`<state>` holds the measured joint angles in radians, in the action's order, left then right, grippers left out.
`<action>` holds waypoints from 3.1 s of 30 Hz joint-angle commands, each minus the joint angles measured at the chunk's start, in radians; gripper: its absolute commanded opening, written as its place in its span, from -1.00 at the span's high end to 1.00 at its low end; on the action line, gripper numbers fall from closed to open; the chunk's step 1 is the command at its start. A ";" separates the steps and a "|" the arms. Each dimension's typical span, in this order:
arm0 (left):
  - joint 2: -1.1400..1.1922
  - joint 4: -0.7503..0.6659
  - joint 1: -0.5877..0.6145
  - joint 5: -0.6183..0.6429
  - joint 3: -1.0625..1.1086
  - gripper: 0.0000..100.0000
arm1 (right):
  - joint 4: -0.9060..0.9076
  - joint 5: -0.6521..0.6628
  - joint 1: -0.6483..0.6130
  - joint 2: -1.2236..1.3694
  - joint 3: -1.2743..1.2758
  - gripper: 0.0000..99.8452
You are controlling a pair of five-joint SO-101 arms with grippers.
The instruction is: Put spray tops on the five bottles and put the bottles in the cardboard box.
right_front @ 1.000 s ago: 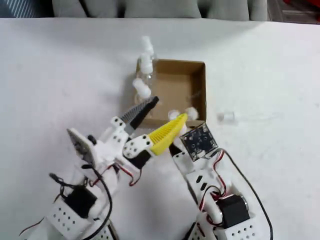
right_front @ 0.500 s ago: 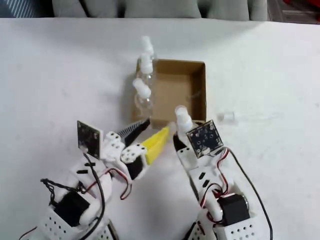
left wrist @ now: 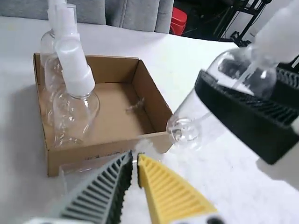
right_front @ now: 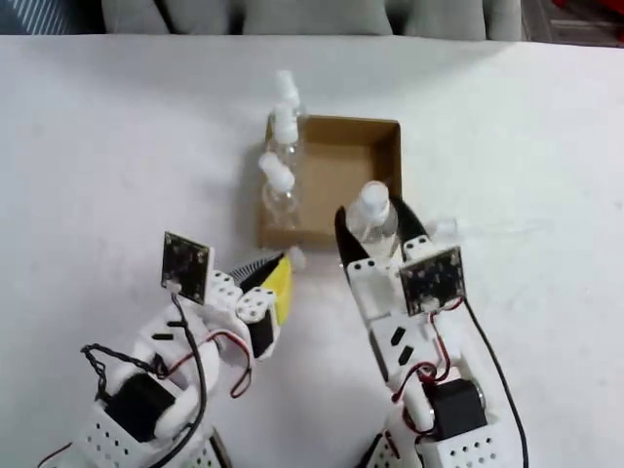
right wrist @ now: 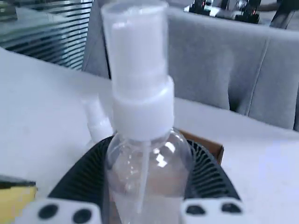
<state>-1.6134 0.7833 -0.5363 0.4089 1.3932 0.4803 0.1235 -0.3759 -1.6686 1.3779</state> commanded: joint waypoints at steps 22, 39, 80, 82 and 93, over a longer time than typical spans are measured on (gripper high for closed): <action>-0.209 -0.230 -0.148 -0.129 0.244 0.95 | -0.395 -0.258 -0.119 0.527 -0.146 0.97; -0.206 -0.302 -0.038 -0.127 0.299 0.95 | 0.140 -0.176 -0.208 0.410 -0.348 0.97; -0.206 -0.196 -0.028 -0.206 0.299 0.95 | -0.087 -0.167 0.099 0.486 -0.255 0.97; -0.206 -0.196 -0.028 -0.206 0.299 0.95 | -0.171 -0.167 0.113 0.561 -0.255 0.97; -0.208 -0.130 0.061 -0.207 0.299 0.95 | -0.619 -0.167 0.143 1.000 -0.298 0.97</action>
<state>-1.8128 0.6513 -0.4964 0.2171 1.6955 -0.0338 -0.0560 -0.2455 -0.7633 1.1400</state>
